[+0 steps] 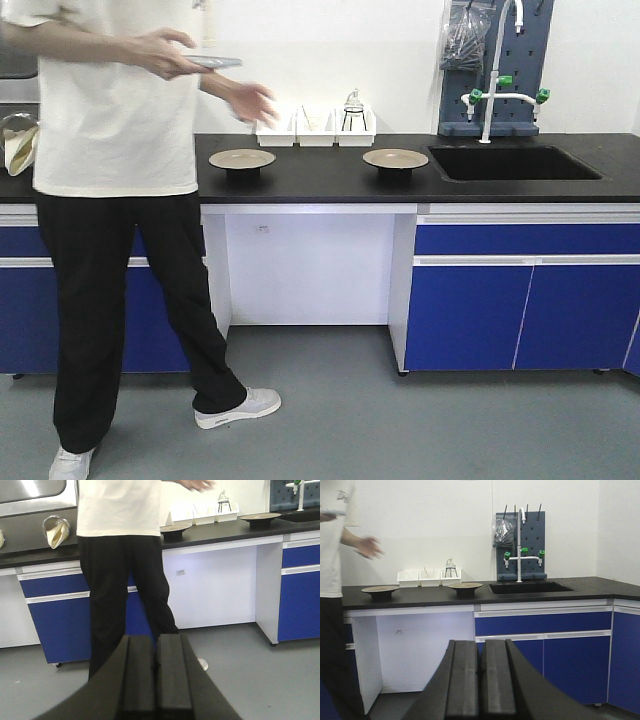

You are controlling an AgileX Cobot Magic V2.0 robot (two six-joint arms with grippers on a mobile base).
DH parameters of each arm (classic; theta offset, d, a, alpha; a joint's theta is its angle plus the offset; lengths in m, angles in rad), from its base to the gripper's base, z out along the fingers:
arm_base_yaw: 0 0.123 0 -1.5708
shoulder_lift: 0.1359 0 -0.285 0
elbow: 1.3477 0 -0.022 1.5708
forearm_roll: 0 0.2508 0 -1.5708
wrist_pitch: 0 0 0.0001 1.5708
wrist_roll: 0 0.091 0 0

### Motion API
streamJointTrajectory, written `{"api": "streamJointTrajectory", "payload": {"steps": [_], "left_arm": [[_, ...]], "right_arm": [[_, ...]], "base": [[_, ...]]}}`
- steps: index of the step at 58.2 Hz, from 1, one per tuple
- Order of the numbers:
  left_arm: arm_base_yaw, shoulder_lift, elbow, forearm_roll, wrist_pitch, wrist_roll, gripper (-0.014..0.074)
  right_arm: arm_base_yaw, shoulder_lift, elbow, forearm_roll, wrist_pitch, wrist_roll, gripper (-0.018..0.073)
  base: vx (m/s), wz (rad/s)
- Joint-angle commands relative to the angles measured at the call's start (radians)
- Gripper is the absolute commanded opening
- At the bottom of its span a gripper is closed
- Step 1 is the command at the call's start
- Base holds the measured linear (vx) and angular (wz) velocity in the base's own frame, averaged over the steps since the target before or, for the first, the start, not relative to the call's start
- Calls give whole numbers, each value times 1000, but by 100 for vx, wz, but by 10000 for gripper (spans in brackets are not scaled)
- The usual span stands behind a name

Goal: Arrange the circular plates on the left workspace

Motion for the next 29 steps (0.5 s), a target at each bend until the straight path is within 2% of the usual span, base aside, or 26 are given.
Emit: {"api": "streamJointTrajectory", "payload": {"steps": [1, 29], "left_arm": [[-5, -15, 12, -1, -80, -10, 2], [-5, -15, 12, -1, -80, -10, 2]], "right_arm": [[-2, -12, 6, -13, -77, -7, 0], [-2, -12, 6, -13, -78, -7, 0]], "base": [[0, 0], [0, 0]]}}
